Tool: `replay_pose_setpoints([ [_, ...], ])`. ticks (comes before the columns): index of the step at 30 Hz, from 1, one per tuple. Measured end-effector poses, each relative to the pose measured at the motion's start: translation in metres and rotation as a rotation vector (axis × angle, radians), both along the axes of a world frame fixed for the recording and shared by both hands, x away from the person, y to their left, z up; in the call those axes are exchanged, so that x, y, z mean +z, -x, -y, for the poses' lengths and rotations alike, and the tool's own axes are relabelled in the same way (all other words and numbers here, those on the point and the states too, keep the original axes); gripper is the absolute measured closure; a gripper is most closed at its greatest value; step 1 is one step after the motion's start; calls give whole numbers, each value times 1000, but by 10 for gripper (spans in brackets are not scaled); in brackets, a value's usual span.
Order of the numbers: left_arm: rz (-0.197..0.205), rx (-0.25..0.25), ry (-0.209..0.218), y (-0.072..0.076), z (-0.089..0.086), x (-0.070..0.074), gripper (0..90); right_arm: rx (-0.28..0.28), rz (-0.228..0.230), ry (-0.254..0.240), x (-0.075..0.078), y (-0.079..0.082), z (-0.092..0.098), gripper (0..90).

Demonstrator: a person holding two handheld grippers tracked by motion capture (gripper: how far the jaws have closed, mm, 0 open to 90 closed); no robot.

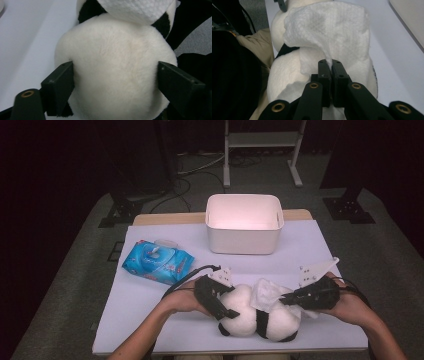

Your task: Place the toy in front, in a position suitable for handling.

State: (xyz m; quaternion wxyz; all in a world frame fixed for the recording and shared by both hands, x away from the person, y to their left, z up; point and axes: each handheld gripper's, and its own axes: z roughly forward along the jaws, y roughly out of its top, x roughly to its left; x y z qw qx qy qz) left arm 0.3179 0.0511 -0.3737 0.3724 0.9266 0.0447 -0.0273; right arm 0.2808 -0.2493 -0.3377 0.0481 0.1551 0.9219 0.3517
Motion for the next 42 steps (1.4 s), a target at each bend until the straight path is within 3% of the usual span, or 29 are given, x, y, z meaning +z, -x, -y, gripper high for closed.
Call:
replay_pose_setpoints([
  [3,19,-8,-4,3,0,0,216,-1,3,-4,3,-4,-2,866],
  [9,57,-20,-17,9,0,0,221,22,-4,14,3,-22,-24,865],
  [13,66,-24,-13,12,-3,-2,223,-2,-12,13,3,-27,-20,865],
  [15,68,-25,-2,13,-5,-3,223,-41,-14,9,2,-27,-6,865],
  [18,63,-19,5,14,-6,-4,222,-88,-28,-13,0,-23,11,865],
  [23,48,-1,14,13,-10,-3,185,-118,-27,-27,-2,-16,27,865],
  [25,8,10,19,11,-16,-2,141,-128,-29,-32,-3,-13,33,865],
  [27,-2,18,16,10,-21,-2,132,-131,-29,-27,-4,-9,37,864],
  [32,-20,13,-2,8,-25,-11,153,-110,-26,-46,0,-3,36,864],
  [34,-17,15,14,9,-24,-14,187,-92,-25,-54,2,-1,32,864],
  [37,-22,40,36,10,-18,-15,215,-84,-11,-26,5,0,25,865],
  [40,-43,68,73,11,-8,-16,222,-72,-12,-28,9,-2,22,865],
  [42,-42,83,86,11,0,-16,224,-58,-8,-1,9,-4,15,864],
])
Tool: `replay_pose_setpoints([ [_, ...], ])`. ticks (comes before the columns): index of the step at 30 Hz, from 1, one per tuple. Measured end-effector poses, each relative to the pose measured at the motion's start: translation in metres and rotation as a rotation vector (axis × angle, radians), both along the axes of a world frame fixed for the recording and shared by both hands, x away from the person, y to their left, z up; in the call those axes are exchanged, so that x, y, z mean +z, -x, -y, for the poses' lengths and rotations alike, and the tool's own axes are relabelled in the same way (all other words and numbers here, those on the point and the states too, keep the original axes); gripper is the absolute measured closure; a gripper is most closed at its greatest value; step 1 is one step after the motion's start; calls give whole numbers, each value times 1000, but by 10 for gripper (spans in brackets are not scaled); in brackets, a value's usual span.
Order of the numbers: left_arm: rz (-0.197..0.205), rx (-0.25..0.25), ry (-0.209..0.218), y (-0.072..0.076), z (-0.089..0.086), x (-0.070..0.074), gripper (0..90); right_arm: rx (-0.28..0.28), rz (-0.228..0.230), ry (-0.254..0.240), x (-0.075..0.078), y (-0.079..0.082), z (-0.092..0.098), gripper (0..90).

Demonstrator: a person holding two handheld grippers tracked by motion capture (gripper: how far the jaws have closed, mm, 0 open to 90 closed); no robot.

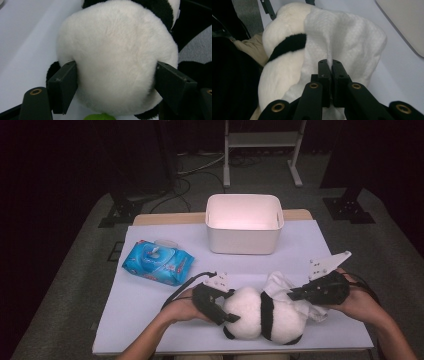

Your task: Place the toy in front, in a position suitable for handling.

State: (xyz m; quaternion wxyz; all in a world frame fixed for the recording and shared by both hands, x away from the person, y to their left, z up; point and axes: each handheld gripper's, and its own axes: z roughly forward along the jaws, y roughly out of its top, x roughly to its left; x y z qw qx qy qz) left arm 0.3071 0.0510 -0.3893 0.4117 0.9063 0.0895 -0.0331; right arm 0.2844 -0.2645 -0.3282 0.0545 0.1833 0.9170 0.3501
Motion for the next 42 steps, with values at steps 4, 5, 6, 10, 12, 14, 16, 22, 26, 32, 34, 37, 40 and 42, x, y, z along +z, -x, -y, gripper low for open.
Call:
replay_pose_setpoints([
  [4,3,22,27,0,14,-1,224,23,-7,39,-5,-1,-12,864],
  [5,4,24,33,0,17,-1,223,25,-7,44,-6,-1,-13,864],
  [6,5,24,34,0,20,0,223,29,-11,45,-6,-1,-15,865],
  [10,12,22,45,1,30,1,222,52,-18,63,-8,-2,-25,865],
  [12,14,19,47,3,36,0,223,71,-16,76,-8,-2,-31,864],
  [14,19,14,48,4,43,0,222,84,-17,98,-7,-2,-40,865],
  [16,22,6,47,4,45,1,221,93,-14,107,-6,-4,-44,864],
  [22,25,-5,48,4,46,0,210,112,-9,129,-4,-8,-57,805],
  [26,31,-15,46,4,46,0,209,100,-14,118,0,-10,-54,711],
  [32,49,-25,43,5,45,0,208,61,-57,96,-5,-22,-53,642],
  [34,50,-24,45,5,46,1,208,66,-61,89,-7,-25,-56,682],
  [37,56,-18,46,4,45,0,208,74,-53,93,-9,-25,-60,787],
  [40,55,-16,51,3,45,-1,208,87,-13,114,-10,-19,-65,863],
  [42,57,-12,50,3,45,-1,208,87,-13,113,-9,-17,-63,866],
])
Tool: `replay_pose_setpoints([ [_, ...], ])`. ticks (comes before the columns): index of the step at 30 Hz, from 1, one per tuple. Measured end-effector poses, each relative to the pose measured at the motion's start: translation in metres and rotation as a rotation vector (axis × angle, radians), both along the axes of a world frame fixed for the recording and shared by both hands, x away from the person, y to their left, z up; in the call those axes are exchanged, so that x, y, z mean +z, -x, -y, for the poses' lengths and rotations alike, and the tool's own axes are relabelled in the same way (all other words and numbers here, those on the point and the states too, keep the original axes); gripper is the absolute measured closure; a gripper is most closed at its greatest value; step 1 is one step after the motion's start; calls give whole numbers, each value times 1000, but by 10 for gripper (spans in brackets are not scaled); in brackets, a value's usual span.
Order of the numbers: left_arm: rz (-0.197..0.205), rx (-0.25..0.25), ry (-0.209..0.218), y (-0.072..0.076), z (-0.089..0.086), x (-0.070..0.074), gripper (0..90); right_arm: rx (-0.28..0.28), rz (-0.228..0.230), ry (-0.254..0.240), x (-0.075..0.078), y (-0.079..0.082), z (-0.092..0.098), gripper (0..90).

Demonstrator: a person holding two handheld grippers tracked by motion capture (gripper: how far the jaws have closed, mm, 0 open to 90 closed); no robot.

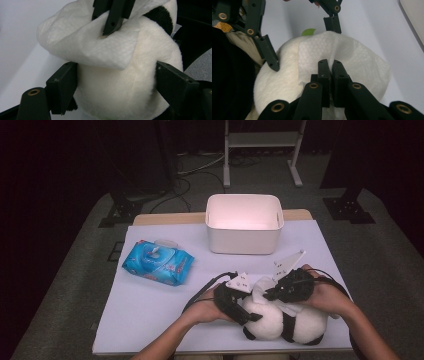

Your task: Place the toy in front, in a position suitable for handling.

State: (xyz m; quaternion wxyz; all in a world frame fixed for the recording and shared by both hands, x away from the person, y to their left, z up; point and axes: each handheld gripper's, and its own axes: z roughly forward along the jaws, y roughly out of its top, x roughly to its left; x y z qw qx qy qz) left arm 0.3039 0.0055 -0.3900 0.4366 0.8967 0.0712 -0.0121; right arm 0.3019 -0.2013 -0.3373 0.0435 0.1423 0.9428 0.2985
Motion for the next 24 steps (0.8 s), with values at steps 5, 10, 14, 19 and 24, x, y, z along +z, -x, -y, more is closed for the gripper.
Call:
replay_pose_setpoints([
  [5,-9,3,8,-2,0,0,202,-22,-21,0,4,11,20,869],
  [10,-9,-10,26,-2,-6,2,185,-64,-34,-5,3,18,35,867],
  [14,9,-4,32,0,-16,4,181,-70,-23,-13,4,18,33,865],
  [19,-2,-8,51,2,-22,-3,245,-48,-13,3,10,15,19,864],
  [24,14,-9,44,4,-17,-3,269,5,-29,35,7,3,-12,864],
])
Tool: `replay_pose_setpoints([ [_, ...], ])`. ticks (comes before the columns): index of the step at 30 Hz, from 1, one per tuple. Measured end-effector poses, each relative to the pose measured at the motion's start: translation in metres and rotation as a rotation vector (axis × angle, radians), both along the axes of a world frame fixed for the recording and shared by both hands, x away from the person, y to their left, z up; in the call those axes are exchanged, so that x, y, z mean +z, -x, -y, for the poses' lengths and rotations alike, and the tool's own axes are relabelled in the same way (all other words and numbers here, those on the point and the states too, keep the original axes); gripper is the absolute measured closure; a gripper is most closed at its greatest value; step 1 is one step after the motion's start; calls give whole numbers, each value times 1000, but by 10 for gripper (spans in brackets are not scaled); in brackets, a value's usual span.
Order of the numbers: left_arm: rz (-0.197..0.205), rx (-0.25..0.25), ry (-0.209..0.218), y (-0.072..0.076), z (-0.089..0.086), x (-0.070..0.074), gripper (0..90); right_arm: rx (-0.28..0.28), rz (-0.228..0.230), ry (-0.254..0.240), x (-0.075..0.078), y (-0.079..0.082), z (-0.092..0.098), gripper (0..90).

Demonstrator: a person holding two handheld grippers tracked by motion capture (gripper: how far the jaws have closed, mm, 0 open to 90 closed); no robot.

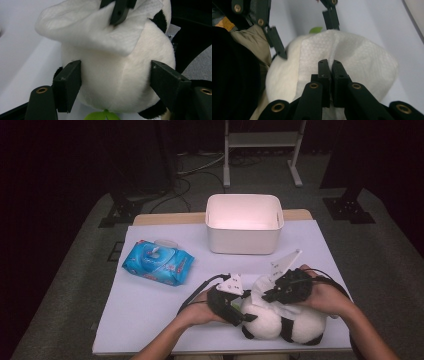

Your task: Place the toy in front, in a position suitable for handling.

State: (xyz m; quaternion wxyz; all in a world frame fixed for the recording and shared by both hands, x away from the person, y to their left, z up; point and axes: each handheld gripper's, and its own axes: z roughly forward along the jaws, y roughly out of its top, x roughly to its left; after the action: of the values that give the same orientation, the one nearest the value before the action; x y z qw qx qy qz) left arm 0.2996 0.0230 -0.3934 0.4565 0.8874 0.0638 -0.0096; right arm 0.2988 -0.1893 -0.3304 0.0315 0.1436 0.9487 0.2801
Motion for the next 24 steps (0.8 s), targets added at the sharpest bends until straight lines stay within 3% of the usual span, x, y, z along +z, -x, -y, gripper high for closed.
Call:
replay_pose_setpoints([
  [6,-3,-6,-2,-2,0,-1,268,58,-13,10,-5,-9,-26,865],
  [12,-9,-2,-13,-3,2,0,242,84,-22,9,-9,-10,-37,865],
  [17,-25,20,-18,-3,-2,0,191,65,-13,-8,-6,-7,-27,864],
  [24,-35,16,-45,-2,-7,-3,202,-11,-4,-13,-1,-2,7,863],
])
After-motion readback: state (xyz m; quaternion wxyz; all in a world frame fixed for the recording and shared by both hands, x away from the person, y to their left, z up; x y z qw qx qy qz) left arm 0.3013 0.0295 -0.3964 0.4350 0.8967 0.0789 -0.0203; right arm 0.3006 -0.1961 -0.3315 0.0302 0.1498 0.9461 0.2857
